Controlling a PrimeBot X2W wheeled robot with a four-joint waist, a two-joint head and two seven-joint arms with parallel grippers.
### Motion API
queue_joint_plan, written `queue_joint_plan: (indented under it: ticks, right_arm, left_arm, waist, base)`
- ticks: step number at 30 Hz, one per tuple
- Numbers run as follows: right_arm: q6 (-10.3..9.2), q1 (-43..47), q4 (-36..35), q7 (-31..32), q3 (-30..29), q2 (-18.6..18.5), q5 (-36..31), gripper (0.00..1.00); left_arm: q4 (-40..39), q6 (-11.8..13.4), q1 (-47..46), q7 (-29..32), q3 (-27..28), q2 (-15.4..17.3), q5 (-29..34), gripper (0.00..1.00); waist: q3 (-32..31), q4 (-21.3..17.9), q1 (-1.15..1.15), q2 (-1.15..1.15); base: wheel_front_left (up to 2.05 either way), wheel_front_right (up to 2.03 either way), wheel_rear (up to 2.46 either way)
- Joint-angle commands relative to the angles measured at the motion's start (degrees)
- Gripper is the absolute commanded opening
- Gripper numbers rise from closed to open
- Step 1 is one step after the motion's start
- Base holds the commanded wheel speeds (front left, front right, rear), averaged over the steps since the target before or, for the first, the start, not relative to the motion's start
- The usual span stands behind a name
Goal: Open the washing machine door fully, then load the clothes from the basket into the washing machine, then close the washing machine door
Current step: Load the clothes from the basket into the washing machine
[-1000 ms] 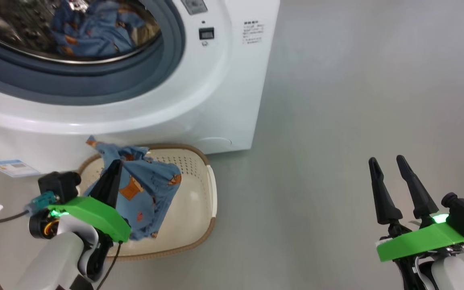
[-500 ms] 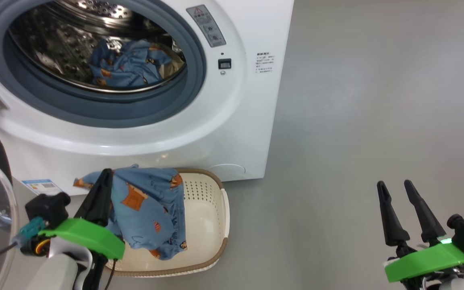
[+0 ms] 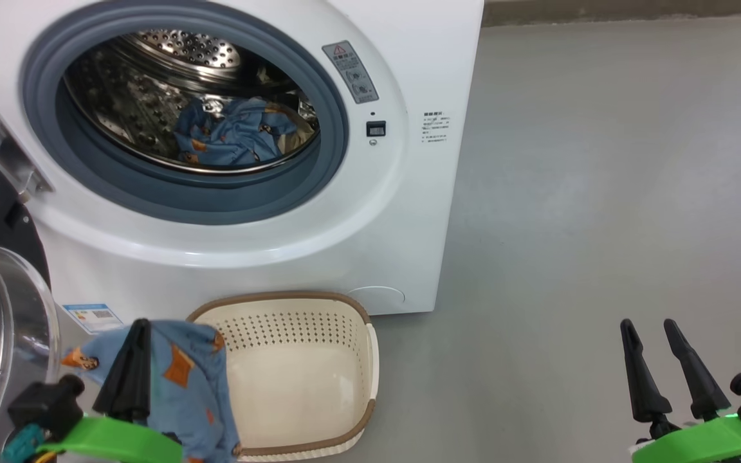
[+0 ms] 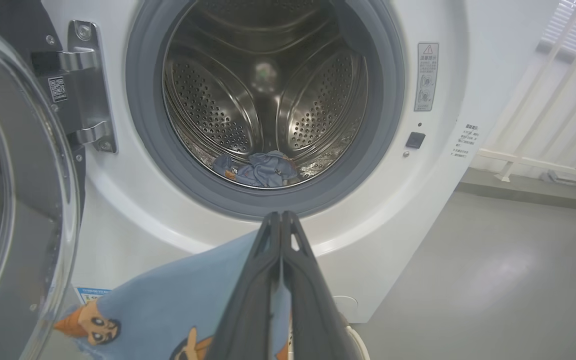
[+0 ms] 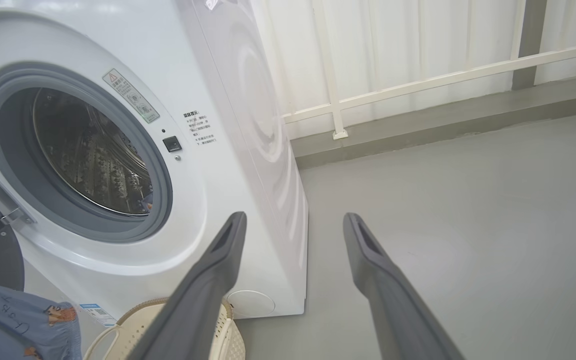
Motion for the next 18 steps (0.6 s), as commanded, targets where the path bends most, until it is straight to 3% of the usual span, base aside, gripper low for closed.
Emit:
queue_joint_plan:
  ticks: [1, 9, 18]
  right_arm:
    - [0.32, 0.0, -1.5, -0.5, 0.6, -1.2, 0.2, 1.0]
    - [0.32, 1.2, -1.9, -0.5, -0.2, -1.2, 0.1, 1.0]
    - [0.32, 0.1, -2.3, -0.5, 0.0, -0.6, -0.1, 1.0]
  left_arm:
    - [-2.3, 0.0, -0.1, -0.6, 2.9, 0.9, 1.0, 0.0]
    - [-6.5, 0.0, 4.1, -0.6, 5.9, -0.7, 3.0, 0.0]
    - [-7.7, 0.0, 2.7, -0.6, 6.8, -1.5, 3.5, 0.0]
  waist:
    - [-0.4, 0.2, 0.0, 0.0]
    - [-0.4, 0.4, 0.0, 0.0]
    - [2.1, -0.3, 0.0, 0.0]
  base:
    - [0.0, 0.0, 0.0]
    - [0.0, 0.0, 0.0]
    - [0.0, 0.0, 0.0]
